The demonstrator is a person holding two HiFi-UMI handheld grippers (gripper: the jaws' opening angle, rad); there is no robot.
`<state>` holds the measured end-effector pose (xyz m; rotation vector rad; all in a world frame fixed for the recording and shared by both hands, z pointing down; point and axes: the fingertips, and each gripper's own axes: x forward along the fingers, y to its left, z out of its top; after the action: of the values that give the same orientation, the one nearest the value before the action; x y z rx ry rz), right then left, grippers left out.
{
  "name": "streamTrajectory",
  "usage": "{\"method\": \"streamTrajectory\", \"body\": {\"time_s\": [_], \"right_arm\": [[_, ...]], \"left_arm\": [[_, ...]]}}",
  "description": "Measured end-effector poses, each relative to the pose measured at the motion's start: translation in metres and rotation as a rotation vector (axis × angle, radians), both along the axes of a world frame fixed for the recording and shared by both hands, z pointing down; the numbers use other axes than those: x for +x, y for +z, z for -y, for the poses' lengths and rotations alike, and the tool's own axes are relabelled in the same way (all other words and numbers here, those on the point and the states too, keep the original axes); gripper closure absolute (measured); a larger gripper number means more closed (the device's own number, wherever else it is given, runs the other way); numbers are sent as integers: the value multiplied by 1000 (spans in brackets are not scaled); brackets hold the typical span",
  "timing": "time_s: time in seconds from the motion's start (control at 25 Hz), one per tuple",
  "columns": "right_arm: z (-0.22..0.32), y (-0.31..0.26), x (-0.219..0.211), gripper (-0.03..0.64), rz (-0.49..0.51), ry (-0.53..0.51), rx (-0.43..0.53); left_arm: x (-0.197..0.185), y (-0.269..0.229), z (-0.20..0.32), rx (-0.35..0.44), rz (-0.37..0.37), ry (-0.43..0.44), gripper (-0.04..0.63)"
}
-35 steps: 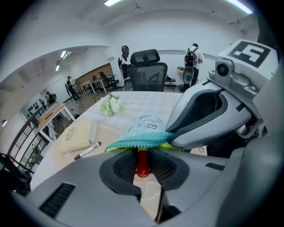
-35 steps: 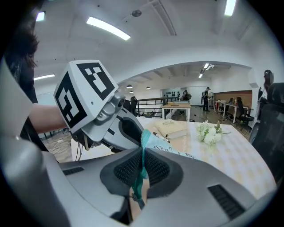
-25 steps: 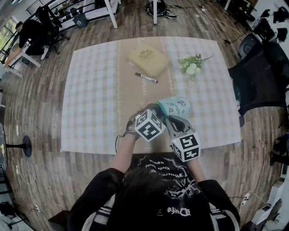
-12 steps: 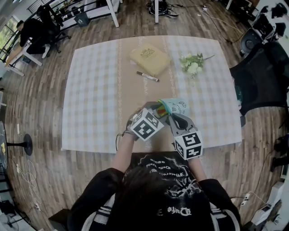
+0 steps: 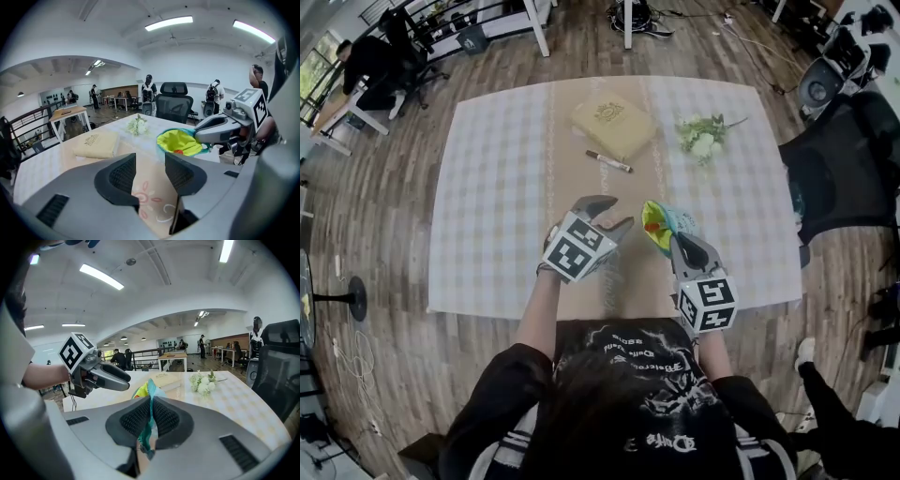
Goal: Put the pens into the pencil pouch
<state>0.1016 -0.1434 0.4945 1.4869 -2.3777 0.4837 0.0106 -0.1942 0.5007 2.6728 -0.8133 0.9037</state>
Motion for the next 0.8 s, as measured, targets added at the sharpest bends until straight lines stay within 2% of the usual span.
{"method": "streamTrajectory", "body": {"time_s": [0.28, 0.44, 0.8], "right_arm": [[1, -1, 19, 589, -1, 49, -10], [5, 0, 23, 589, -12, 53, -23], [24, 0, 24, 588, 2, 52, -38]], "left_arm": [[-34, 8, 44, 64, 81, -50, 395], [-45, 7, 70, 104, 110, -15, 399], [-66, 28, 128, 96, 267, 74, 400]]}}
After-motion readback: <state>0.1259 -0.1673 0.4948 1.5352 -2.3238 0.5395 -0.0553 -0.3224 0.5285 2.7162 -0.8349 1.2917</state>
